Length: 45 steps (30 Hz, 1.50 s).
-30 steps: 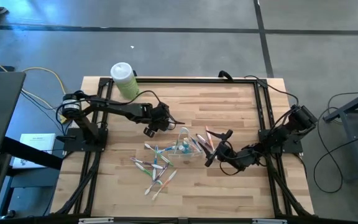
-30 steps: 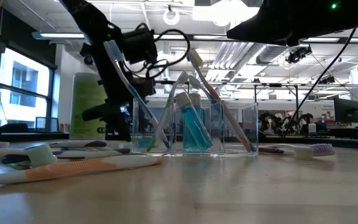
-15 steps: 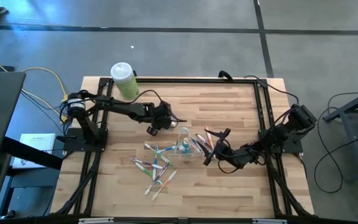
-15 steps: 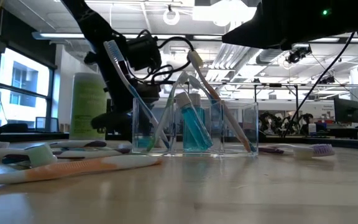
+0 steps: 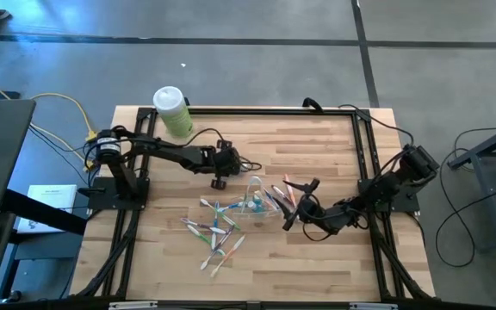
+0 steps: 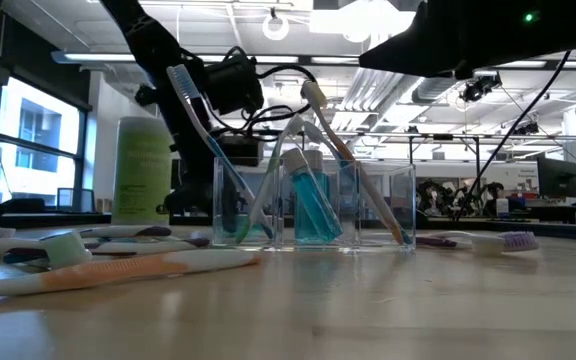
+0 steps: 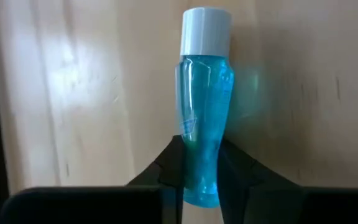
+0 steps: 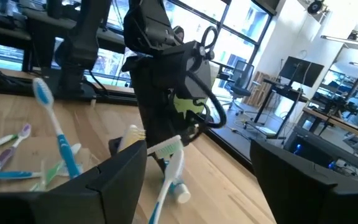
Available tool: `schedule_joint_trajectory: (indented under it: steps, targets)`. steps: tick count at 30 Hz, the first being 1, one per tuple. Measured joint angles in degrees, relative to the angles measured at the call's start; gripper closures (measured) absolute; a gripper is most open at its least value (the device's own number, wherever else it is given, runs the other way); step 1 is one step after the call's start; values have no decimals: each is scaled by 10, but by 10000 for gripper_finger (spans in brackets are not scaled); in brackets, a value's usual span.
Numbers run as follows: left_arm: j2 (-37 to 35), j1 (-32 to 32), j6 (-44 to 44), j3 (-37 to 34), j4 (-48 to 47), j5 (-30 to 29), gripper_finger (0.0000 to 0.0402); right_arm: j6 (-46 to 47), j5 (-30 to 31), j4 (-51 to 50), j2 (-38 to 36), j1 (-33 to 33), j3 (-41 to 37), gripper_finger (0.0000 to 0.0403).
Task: Pick & Place toothbrushing station
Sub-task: Put the mouthwash into the transparent organizer
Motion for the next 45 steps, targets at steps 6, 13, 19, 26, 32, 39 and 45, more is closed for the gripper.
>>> schedule_joint_trajectory:
  steps: [6, 13, 19, 26, 32, 39, 45]
  targets:
    - [0, -41, -65, -2, -16, -85, 354, 0, 2, 0, 0, 20, 0, 124]
    - [-40, -121, -54, -2, -71, -310, 350, 0, 15, 0, 0, 46, 0, 124]
    - [-117, -199, -34, -2, -90, -463, 348, -4, 48, 0, 0, 65, 0, 124]
    - [-260, -289, -225, -2, -114, -464, 347, -4, 54, 0, 0, 80, 0, 124]
    - [-372, -367, -366, -3, -69, -363, 346, -5, 27, 37, 0, 80, 0, 124]
    - [-345, -425, -336, -57, 259, -203, 346, -20, -140, 136, 0, 50, 0, 124]
    - [-239, -430, -277, -66, 446, -130, 346, 19, -244, 141, -1, 14, 29, 124]
